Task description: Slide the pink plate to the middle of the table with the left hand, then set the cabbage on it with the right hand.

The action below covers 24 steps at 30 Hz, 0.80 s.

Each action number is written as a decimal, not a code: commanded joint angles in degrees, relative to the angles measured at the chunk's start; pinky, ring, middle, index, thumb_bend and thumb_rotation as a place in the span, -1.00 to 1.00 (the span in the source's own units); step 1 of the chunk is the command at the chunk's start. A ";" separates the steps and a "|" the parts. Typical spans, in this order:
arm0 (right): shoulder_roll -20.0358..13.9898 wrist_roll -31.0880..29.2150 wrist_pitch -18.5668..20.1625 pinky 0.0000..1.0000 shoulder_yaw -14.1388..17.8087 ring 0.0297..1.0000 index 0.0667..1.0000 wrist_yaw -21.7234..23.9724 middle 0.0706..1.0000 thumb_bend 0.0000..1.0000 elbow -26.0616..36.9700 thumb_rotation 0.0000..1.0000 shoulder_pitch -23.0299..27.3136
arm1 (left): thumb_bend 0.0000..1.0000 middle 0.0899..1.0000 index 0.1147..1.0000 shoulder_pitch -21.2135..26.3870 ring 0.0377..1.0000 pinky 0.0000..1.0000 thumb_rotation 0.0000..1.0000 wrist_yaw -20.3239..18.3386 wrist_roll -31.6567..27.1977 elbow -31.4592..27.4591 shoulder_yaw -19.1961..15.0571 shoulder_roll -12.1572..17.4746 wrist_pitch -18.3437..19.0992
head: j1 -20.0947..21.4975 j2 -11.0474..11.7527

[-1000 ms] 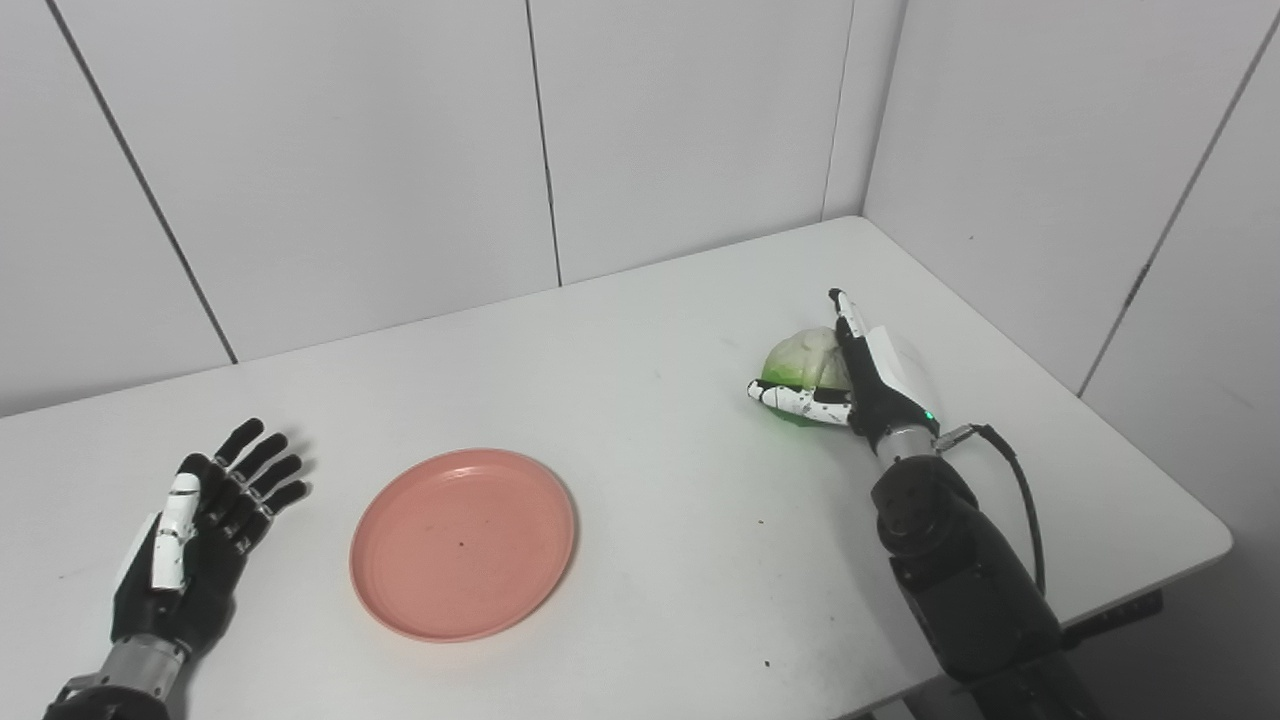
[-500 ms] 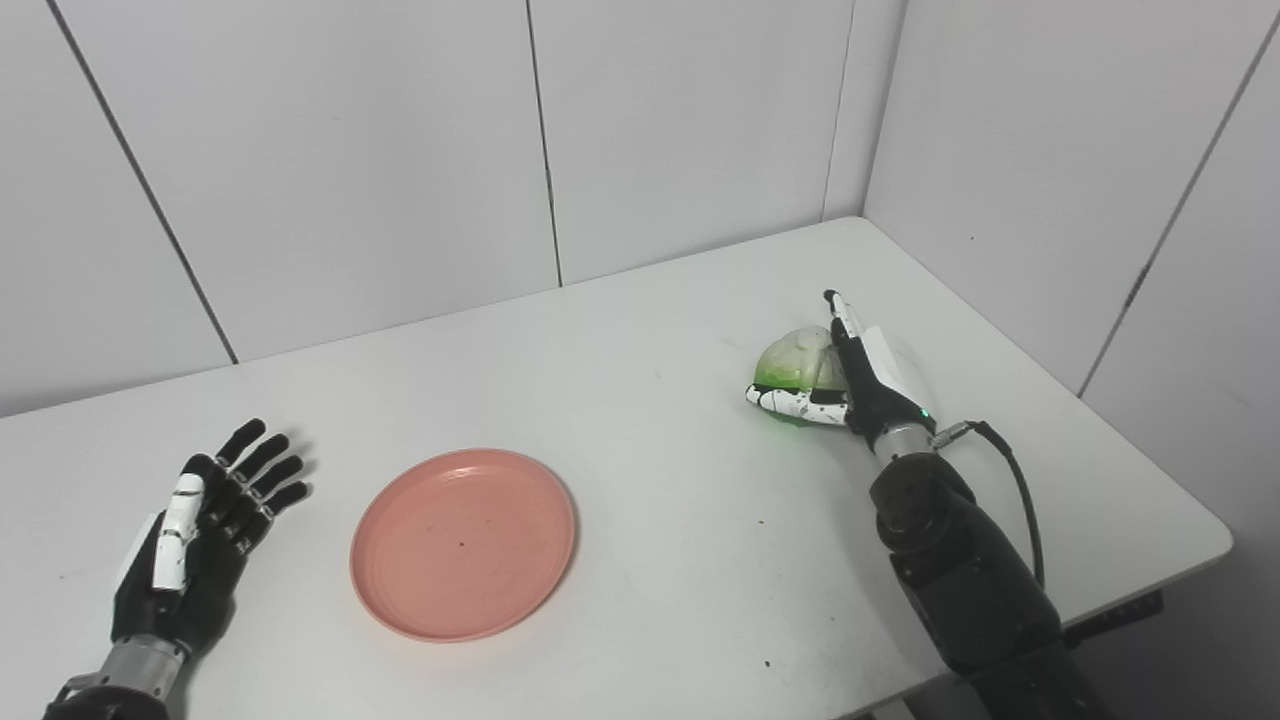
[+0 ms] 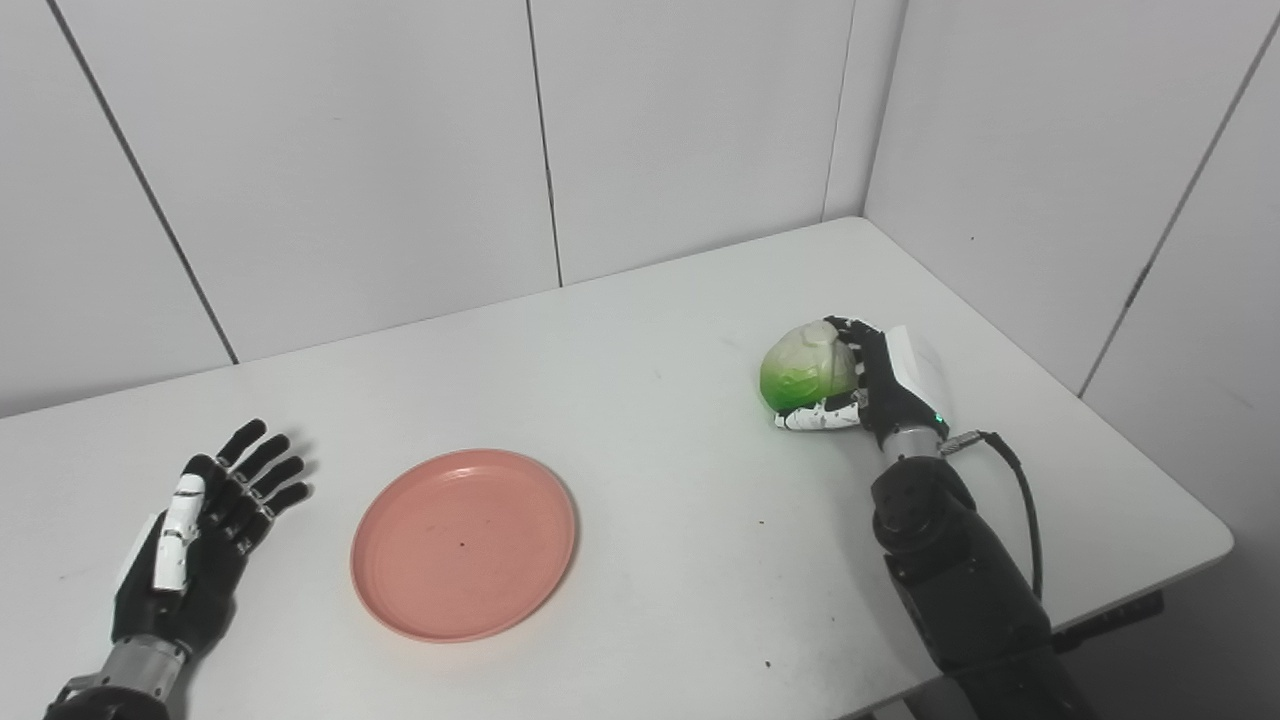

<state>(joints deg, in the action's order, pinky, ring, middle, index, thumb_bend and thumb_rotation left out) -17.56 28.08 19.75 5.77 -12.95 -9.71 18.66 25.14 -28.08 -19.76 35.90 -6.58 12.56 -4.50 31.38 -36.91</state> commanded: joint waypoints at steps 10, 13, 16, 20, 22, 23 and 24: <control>0.45 -2.23 -10.33 -0.16 0.00 -0.08 -0.10 -6.93 -0.03 0.04 -3.90 -0.73 3.64 | 0.00 0.72 0.69 -4.49 0.68 0.64 0.83 0.59 0.79 3.15 0.47 -0.77 1.61 | -0.34 -0.15; 0.68 -2.66 -11.93 -0.16 -0.24 -0.08 -0.10 -7.68 -0.03 0.04 -5.24 -0.73 4.10 | 0.00 0.71 0.68 -4.64 0.68 0.63 0.84 1.00 1.07 2.61 0.57 -0.87 1.86 | -0.41 -0.15; 1.09 -2.95 -13.05 -0.17 -0.28 -0.08 -0.10 -8.37 -0.03 0.04 -6.06 -0.74 4.47 | 0.01 0.70 0.68 -4.64 0.67 0.63 0.84 0.89 1.13 2.65 0.72 -0.85 1.67 | -0.65 -0.08; 1.22 -2.76 -14.58 -0.20 -0.69 -0.11 -0.10 -9.34 -0.04 0.04 -6.40 -0.74 4.55 | 0.00 0.72 0.69 -4.77 0.69 0.65 0.85 1.10 1.11 2.34 0.83 -1.15 1.61 | -1.68 0.14; 1.23 -2.59 -14.62 -0.22 -1.02 -0.13 -0.10 -9.53 -0.06 0.04 -5.68 -0.74 4.43 | 0.00 0.72 0.69 -4.86 0.69 0.66 0.86 1.23 1.15 2.09 0.93 -1.35 1.71 | -2.25 0.19; 1.21 -2.60 -14.76 -0.22 -1.24 -0.13 -0.10 -9.34 -0.07 0.04 -5.00 -0.74 4.33 | 0.00 0.72 0.69 -5.00 0.69 0.66 0.87 1.46 1.31 1.70 1.06 -1.52 1.76 | -3.08 0.27; 1.18 -2.64 -14.86 -0.23 -1.38 -0.14 -0.10 -9.19 -0.07 0.04 -4.55 -0.74 4.27 | 0.00 0.73 0.70 -5.10 0.70 0.66 0.87 1.64 1.44 1.42 1.15 -1.64 1.78 | -3.08 0.27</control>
<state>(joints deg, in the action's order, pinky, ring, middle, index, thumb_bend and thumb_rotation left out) -15.73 25.04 8.22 4.57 -21.04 -16.79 20.60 24.76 -27.36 -19.15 34.89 -6.19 12.38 -4.51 28.31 -36.65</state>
